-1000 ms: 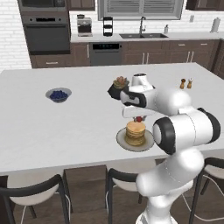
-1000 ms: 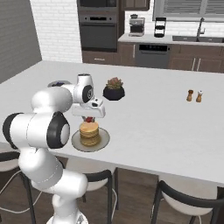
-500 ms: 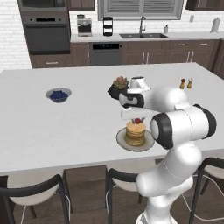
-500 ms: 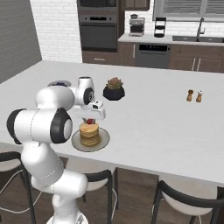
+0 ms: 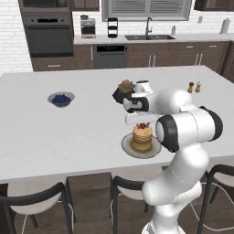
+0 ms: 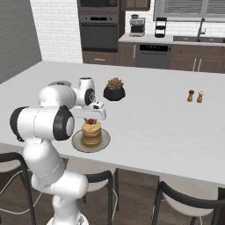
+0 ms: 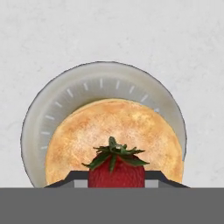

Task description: Take the strawberry from the fridge and place it on top of the pancake, located on the dining counter.

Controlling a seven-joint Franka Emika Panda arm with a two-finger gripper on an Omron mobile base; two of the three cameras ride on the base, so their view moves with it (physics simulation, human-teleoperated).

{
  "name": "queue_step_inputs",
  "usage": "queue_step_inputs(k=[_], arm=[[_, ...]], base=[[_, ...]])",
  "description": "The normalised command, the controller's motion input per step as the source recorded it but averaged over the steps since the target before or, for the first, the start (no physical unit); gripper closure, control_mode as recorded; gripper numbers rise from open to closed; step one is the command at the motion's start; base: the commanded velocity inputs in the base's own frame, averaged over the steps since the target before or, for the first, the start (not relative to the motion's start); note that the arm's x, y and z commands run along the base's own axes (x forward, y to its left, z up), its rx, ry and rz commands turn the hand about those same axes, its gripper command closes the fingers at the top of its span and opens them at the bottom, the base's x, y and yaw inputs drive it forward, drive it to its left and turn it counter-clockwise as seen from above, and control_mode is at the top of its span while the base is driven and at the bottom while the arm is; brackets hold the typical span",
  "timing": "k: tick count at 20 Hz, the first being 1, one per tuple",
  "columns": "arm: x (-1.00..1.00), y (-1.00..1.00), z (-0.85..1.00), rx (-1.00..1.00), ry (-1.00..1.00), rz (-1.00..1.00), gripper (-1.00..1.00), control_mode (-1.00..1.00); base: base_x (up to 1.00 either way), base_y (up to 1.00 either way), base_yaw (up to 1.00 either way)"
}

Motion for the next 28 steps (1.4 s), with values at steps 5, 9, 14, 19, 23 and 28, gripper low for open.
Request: queue_step_inputs(k=[5,9,14,19,23,28], arm=[[-0.17,0.01,-0.14,0.0,-0.02,0.0,1.0,-1.0],[-0.3,0.0,-0.17,0.0,-0.03,0.0,1.0,-1.0],[-0.16,0.0,-0.17,0.0,-0.03,0.0,-1.0,-1.0],[-0.13,0.0,-0.06,0.0,-0.07,0.0,-1.0,-1.0],[-0.07,0.0,0.0,0.0,-0.06,0.0,-1.0,-1.0],[-0.2,0.0,0.2,0.0,-0.08,0.0,-1.0,-1.0]], base=[[0.0,0.0,0.0],[0.0,0.0,0.0],[0.0,0.0,0.0],[0.0,0.0,0.0],[0.0,0.0,0.0],[0.0,0.0,0.0]])
